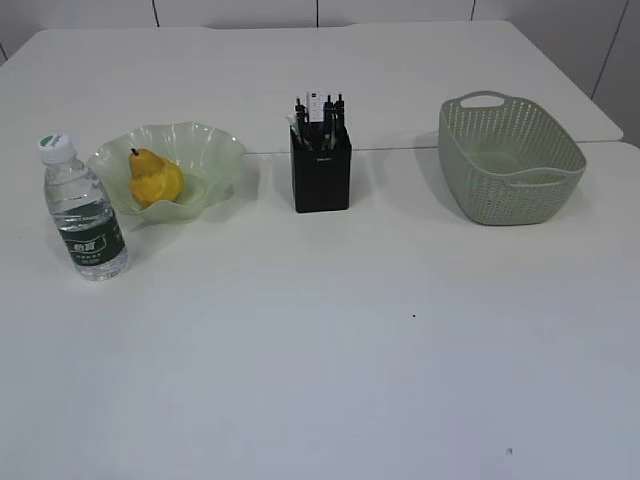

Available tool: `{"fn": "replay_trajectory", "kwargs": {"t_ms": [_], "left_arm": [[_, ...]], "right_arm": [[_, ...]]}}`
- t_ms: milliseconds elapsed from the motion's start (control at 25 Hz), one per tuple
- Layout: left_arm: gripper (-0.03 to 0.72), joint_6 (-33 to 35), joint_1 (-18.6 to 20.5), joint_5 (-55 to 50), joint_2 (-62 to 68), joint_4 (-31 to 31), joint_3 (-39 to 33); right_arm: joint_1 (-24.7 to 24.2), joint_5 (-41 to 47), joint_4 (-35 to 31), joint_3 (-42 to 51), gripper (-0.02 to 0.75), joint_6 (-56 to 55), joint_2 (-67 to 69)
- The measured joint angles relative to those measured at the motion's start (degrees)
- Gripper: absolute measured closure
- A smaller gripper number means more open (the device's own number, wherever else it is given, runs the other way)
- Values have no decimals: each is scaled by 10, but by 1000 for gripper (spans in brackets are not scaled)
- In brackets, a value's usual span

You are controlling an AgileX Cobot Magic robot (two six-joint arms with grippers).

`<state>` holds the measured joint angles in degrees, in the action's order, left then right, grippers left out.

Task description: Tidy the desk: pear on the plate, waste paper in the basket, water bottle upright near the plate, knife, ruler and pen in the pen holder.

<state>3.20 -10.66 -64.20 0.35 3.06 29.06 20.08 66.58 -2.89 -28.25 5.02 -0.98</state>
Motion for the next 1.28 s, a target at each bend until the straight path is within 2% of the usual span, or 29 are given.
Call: {"fn": "replay_trajectory", "kwargs": {"t_ms": [120, 200, 360, 520, 1280], "left_arm": [[413, 0, 16, 0, 0, 0, 0], [413, 0, 43, 0, 0, 0, 0], [413, 0, 99, 0, 0, 0, 0], [413, 0, 123, 0, 0, 1, 0], [413, 0, 125, 1, 0, 1, 0]], "right_arm": [[-50, 0, 0, 0, 521, 0, 0], [-92, 0, 0, 0, 521, 0, 0], [-138, -1, 0, 0, 521, 0, 0], [-150, -1, 0, 0, 521, 0, 0], [-151, -1, 0, 0, 521, 0, 0]]}}
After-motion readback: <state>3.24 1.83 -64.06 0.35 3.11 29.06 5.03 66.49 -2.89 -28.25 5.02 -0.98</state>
